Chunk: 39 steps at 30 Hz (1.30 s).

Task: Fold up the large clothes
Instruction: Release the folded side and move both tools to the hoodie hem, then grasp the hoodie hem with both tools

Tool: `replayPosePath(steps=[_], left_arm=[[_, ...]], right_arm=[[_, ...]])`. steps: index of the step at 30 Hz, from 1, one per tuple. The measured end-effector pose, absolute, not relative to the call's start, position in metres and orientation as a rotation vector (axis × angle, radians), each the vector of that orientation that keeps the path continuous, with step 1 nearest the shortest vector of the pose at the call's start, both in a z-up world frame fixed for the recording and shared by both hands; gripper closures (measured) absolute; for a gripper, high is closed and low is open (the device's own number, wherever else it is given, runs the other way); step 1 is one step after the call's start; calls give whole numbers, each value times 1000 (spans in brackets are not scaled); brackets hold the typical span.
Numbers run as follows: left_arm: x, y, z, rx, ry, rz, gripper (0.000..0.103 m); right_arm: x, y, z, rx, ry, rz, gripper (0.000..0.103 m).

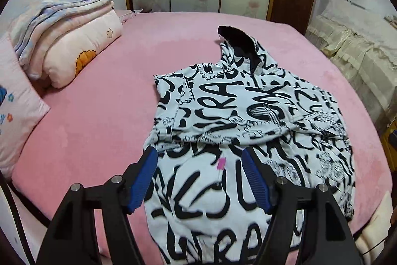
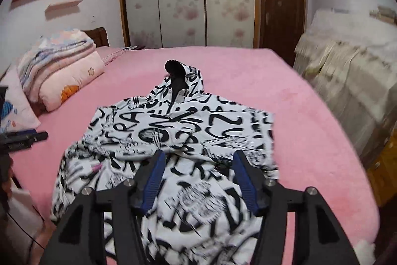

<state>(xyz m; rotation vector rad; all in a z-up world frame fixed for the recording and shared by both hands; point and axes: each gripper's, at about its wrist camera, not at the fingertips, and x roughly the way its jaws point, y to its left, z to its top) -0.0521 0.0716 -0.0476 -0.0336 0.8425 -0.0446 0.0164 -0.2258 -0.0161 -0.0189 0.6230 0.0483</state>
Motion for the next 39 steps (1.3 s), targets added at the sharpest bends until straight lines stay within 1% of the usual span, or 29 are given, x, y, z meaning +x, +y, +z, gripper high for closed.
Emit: replayPosePath(steps=[5,11,15,19,22,26,31,36,39], left_arm=[[-90,94,-66,-119,838,-75,34],[-112,113,-120,-171,979,-94,34],[-123,121,-160,-212,1050,-110,34],[-129,125,-190,-249,1085,-126,34],[-129,125,-202,-286,1093,-147,34],[-128,127,-215,-347,1087,-163,34],[-124,133,-223,-395,1082,-167,34],[-124,135,-234,-365,1124,-119,32],[-125,142,-240,-417,1139,-142,32]], right_arm=[[-20,-230,-31,-62,654,82,46],[-48,-255,-75,-53,750,62,46],[-57,-279,-114,16,841,51,46],[-61,-306,-149,165,922,64,46],[-62,-320,-167,275,953,85,46],[-56,-327,-181,350,979,104,46],[-46,-325,-197,385,1021,109,46],[-47,-327,-215,410,1073,107,46],[-48,-329,-223,446,1082,125,46]])
